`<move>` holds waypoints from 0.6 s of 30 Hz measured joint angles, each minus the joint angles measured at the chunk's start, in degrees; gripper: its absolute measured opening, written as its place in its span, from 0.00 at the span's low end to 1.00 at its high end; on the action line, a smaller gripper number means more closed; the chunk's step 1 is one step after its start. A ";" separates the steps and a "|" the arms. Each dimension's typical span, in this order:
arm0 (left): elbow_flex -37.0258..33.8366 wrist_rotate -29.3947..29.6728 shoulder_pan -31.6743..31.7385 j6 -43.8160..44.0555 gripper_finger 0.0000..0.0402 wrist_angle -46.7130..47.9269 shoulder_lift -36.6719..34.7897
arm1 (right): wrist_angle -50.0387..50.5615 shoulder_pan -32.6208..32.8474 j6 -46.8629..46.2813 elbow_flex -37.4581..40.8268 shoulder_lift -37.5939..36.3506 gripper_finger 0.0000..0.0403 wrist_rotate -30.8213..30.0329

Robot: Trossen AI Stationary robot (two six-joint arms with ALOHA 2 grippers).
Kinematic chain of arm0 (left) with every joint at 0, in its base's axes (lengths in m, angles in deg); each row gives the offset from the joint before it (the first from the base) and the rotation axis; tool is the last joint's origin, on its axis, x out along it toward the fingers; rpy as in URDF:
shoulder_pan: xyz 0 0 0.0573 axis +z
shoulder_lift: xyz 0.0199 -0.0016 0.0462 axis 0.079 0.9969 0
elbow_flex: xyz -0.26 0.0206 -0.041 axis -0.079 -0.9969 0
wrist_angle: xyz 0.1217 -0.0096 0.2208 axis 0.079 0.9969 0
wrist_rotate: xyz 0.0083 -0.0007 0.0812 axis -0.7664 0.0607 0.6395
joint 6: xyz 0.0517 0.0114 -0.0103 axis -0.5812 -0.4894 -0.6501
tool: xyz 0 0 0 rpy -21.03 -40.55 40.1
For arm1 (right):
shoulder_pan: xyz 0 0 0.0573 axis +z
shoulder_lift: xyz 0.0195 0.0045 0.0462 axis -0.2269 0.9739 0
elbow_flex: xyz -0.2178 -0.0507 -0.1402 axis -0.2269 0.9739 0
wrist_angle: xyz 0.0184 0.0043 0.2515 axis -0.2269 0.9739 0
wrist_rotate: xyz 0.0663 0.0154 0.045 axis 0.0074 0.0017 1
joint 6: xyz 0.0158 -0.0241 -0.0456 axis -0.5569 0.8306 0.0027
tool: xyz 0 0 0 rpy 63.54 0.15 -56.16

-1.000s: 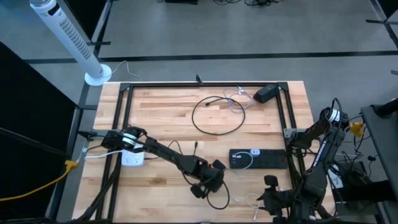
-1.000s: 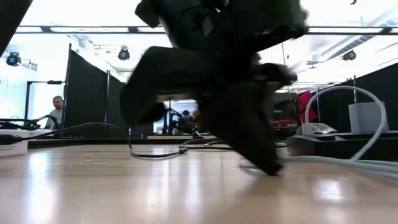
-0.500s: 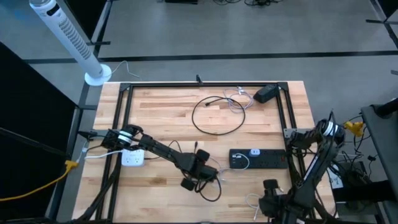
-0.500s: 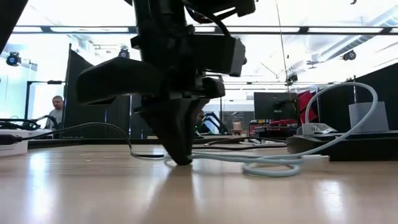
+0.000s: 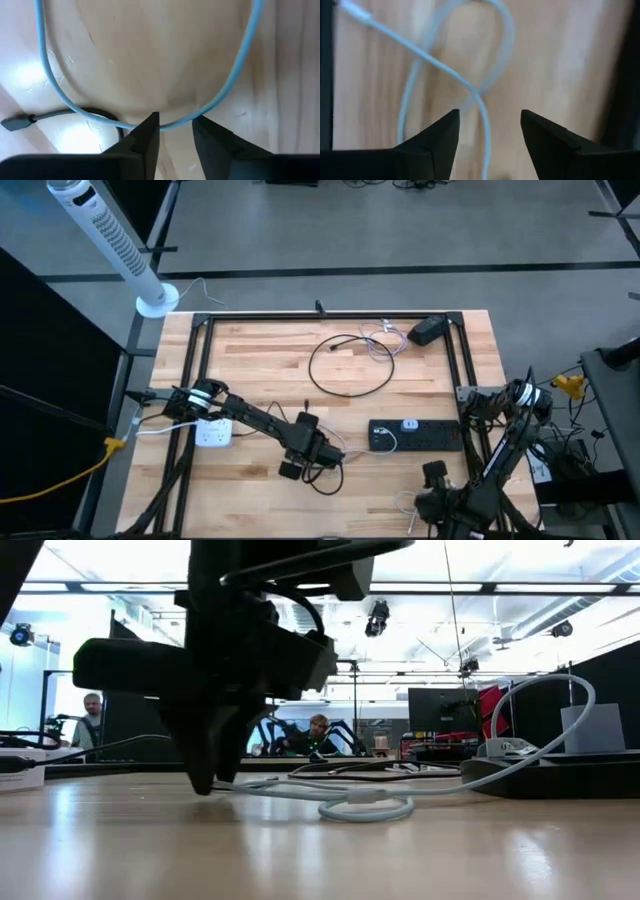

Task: Insert USB
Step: Insert the bottom white charger cable into the charger adapter on the bottom black outlet extension

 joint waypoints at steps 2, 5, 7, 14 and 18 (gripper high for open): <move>0.02 0.42 -0.05 0.40 0.31 -0.19 -0.14 | 6.25 0.00 -7.07 -0.86 -1.16 0.48 0.93; 0.09 2.01 -0.17 0.64 0.33 -2.19 -0.18 | 10.72 -0.02 -17.63 -0.80 -2.85 0.49 4.30; 0.09 2.71 -0.17 0.65 0.34 -4.11 -0.18 | 11.57 -0.35 -21.94 0.11 -3.48 0.49 8.72; 0.20 2.67 -0.22 0.06 0.41 -9.32 -0.22 | 7.54 -0.37 -29.56 4.27 -3.42 0.48 13.65; 0.20 2.59 -0.25 -1.49 0.46 -8.85 -0.25 | 1.91 -0.33 -22.12 4.63 -3.51 0.48 9.84</move>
